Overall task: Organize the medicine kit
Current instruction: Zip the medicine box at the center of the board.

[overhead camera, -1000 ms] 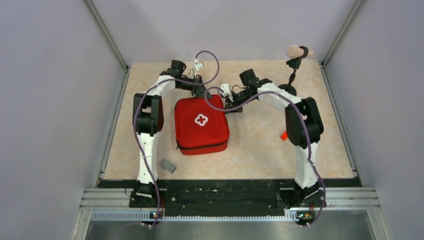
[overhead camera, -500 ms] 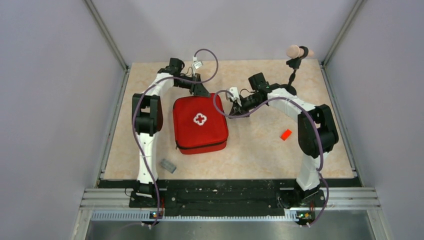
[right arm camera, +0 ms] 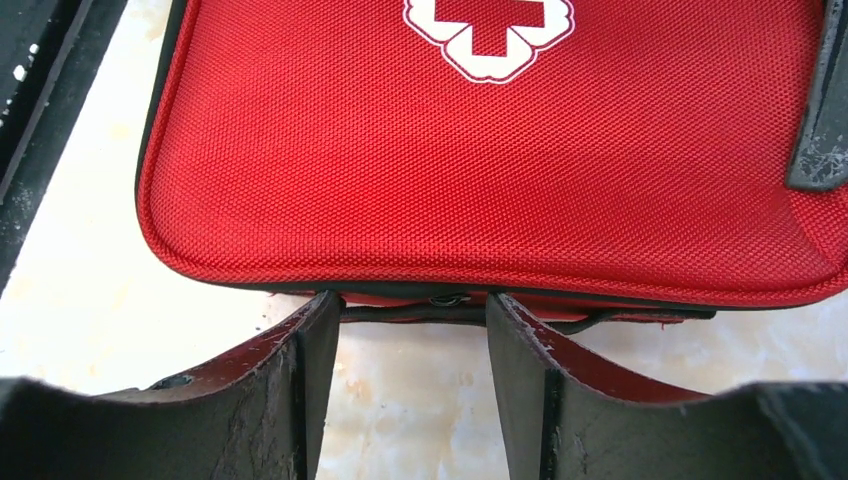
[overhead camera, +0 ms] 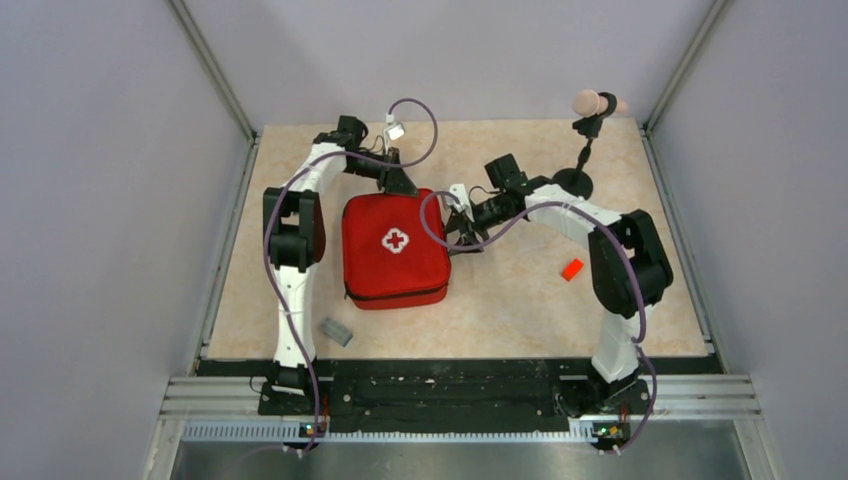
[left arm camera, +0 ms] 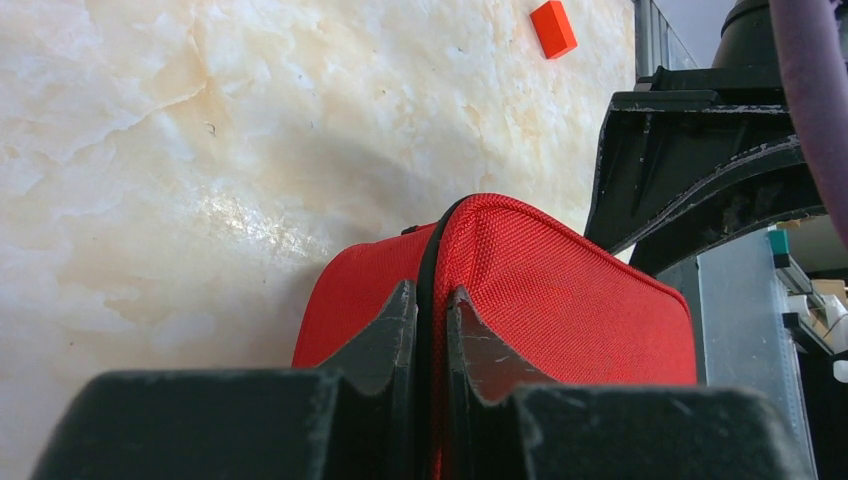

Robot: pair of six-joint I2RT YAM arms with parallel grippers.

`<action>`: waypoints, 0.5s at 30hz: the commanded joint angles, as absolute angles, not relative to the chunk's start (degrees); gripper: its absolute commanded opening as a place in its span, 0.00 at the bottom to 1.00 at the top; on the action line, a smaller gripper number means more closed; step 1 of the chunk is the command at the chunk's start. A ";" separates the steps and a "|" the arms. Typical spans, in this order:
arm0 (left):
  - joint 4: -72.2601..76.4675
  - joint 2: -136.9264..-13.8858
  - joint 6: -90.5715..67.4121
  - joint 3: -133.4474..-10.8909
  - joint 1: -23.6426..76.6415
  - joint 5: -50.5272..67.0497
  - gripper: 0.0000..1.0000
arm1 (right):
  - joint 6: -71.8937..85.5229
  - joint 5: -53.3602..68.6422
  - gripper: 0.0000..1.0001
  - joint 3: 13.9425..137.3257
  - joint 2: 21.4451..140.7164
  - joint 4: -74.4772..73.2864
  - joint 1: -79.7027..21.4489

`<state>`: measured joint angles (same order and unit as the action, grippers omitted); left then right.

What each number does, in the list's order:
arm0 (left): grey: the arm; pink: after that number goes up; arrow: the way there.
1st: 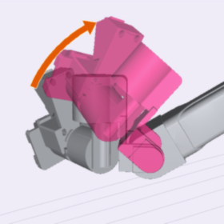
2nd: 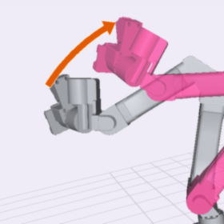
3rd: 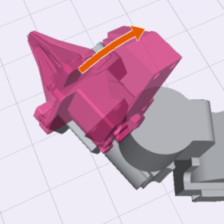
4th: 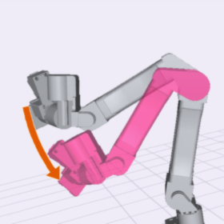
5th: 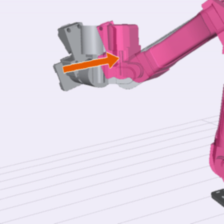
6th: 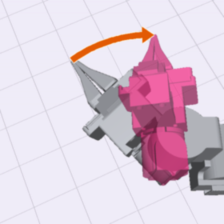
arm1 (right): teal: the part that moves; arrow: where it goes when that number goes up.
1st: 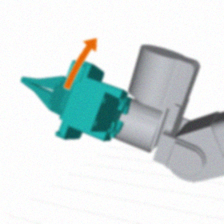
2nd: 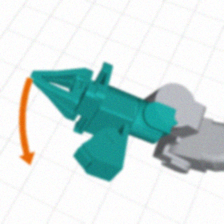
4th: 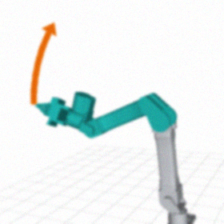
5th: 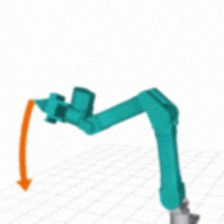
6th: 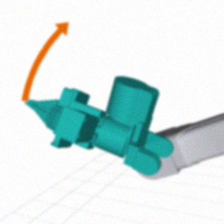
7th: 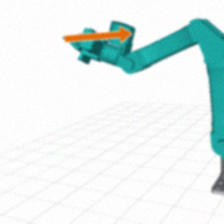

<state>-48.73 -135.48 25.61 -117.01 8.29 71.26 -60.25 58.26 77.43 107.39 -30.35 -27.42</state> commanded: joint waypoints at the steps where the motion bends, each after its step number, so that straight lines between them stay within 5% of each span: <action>1: -50.59 -130.77 27.65 -119.58 8.33 74.36 0.00 | -53.89 60.87 0.55 77.08 106.23 -21.42 -29.56; 6: -49.55 -130.63 26.63 -119.36 8.53 74.31 0.00 | -49.50 58.49 0.41 76.75 107.62 -15.34 -30.74; 11: -48.32 -130.52 25.70 -118.79 8.53 73.67 0.00 | -39.75 55.76 0.12 75.41 108.67 -6.89 -31.07; 15: -49.28 -130.52 26.86 -118.65 8.40 73.43 0.00 | -40.51 54.58 0.01 74.87 106.33 -7.80 -30.75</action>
